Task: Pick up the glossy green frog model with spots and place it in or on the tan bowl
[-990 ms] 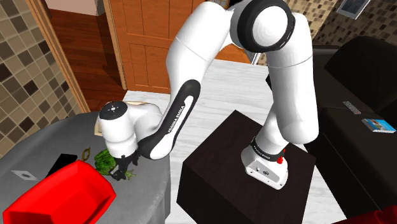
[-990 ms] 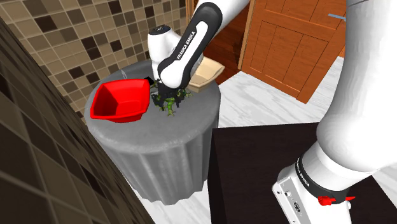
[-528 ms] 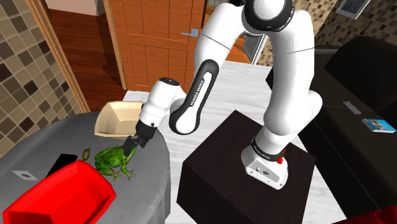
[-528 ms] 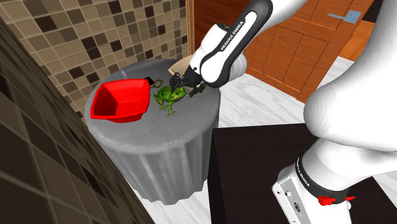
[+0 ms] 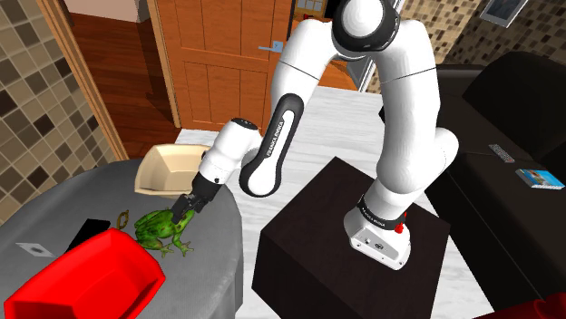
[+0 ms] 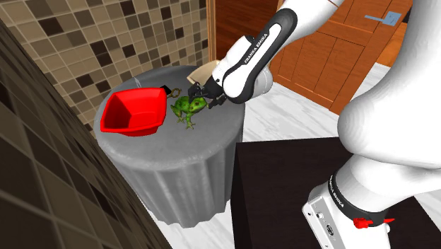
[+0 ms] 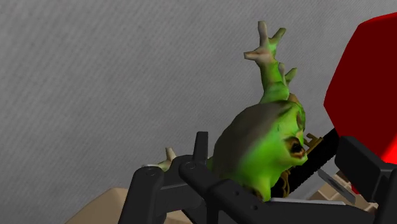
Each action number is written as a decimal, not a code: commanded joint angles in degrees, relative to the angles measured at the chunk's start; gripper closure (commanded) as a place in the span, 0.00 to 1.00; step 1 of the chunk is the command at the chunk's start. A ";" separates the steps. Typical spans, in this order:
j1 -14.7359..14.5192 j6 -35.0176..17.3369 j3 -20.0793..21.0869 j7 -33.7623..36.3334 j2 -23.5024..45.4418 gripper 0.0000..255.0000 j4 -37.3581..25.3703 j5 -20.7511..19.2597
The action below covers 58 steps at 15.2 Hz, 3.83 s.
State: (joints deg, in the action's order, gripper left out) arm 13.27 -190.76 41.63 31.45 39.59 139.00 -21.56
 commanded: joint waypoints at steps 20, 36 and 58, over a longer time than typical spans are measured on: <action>0.75 0.80 1.07 0.39 -0.71 1.00 0.06 0.04; 18.83 11.16 20.92 3.49 -8.14 1.00 3.03 0.50; 47.47 30.60 45.37 -1.72 -4.42 1.00 -1.33 1.02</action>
State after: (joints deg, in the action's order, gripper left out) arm 59.97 -161.26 87.36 30.95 34.23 138.44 -20.24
